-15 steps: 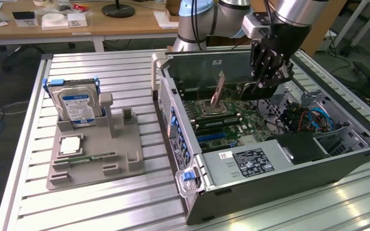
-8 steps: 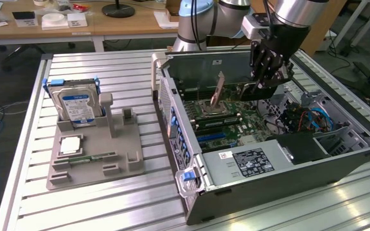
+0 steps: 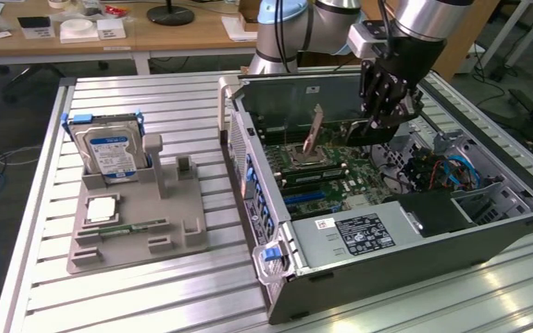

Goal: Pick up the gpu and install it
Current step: 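Insert the gpu into the slot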

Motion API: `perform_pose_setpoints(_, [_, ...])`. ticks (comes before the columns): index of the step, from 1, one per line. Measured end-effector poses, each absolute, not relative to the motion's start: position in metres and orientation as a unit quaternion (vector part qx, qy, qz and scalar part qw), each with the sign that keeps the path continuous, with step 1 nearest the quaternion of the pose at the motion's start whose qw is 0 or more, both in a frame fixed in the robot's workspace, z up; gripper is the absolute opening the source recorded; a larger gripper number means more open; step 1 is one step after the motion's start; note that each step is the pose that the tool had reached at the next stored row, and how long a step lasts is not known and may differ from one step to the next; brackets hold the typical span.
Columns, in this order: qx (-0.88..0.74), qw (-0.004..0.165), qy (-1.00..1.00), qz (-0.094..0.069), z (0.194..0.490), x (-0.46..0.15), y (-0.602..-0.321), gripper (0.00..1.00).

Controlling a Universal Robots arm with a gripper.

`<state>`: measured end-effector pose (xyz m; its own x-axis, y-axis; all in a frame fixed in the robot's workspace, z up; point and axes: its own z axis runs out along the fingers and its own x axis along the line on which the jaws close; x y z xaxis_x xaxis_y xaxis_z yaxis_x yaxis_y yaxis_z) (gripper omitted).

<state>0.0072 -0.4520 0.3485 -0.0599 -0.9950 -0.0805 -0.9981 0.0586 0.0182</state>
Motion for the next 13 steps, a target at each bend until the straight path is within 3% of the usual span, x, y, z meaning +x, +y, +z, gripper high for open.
perform_pose_setpoints(13, [-0.685, 0.023, 0.727, 0.034, 0.342, -0.0013, -0.4532, 0.26])
